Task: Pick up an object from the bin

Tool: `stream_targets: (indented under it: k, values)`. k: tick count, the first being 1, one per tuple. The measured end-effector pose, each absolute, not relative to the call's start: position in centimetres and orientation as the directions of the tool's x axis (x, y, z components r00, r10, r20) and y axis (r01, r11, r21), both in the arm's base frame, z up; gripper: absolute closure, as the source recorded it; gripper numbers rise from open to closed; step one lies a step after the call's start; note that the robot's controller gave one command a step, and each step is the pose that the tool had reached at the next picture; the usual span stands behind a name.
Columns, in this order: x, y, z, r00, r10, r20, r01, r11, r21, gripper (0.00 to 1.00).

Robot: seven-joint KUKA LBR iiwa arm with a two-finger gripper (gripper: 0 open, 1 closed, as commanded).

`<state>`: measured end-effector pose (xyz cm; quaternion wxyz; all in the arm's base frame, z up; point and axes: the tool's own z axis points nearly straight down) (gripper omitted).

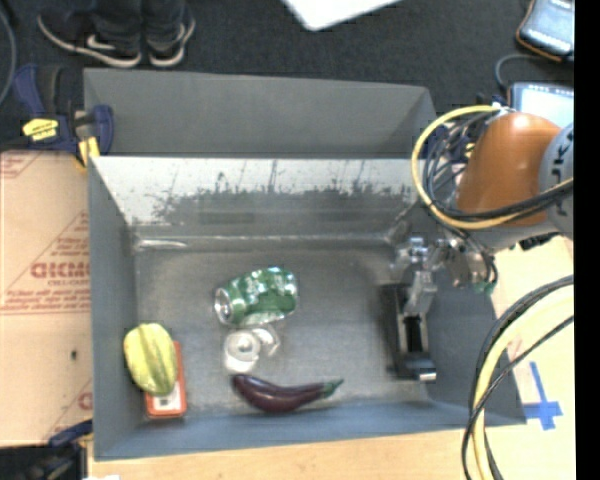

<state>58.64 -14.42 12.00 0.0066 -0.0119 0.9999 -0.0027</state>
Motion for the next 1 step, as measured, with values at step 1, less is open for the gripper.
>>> stream_targets:
  k: [1]
  values:
    - [61.85,-14.45,26.81,-0.999,-0.029,-0.027,-0.029,1.000,-0.010,1.00]
